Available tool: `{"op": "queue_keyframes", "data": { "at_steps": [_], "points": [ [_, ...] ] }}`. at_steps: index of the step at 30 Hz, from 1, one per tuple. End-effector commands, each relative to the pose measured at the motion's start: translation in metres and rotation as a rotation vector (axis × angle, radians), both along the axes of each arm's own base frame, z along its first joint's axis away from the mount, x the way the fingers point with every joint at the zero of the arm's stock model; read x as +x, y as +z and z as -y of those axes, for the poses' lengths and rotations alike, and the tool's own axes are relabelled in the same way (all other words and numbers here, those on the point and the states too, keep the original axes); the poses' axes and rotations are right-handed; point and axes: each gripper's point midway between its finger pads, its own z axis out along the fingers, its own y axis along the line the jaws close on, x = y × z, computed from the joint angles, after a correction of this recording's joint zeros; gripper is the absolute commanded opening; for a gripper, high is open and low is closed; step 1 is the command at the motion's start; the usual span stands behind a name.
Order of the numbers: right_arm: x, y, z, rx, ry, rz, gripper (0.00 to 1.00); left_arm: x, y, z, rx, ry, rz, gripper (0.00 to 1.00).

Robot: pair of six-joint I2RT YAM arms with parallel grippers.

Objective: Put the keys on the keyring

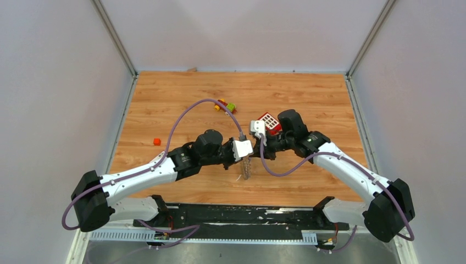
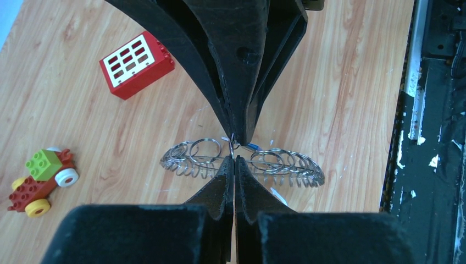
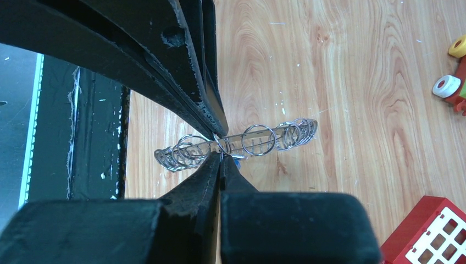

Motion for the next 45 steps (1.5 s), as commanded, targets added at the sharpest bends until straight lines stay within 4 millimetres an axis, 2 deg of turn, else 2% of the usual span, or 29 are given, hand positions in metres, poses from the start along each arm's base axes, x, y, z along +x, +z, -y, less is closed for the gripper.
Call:
{"op": "queue_keyframes", "data": {
  "at_steps": [1,15,32,45],
  "points": [
    [0.015,0.021,-0.009,0.04,-0.026,0.068,0.0,-0.006,0.031,0.016,-0.099,-0.066,0.041,0.0],
    [0.018,0.018,-0.004,0.024,-0.043,0.064,0.0,-0.01,0.029,0.014,-0.096,-0.094,0.055,0.0],
    [0.002,0.017,0.001,0.064,0.066,0.034,0.0,-0.04,0.03,0.012,-0.147,-0.283,0.11,0.0],
    [0.004,0.021,0.008,0.066,0.053,0.057,0.0,-0.037,0.029,0.011,-0.139,-0.265,0.121,0.0]
  ]
}}
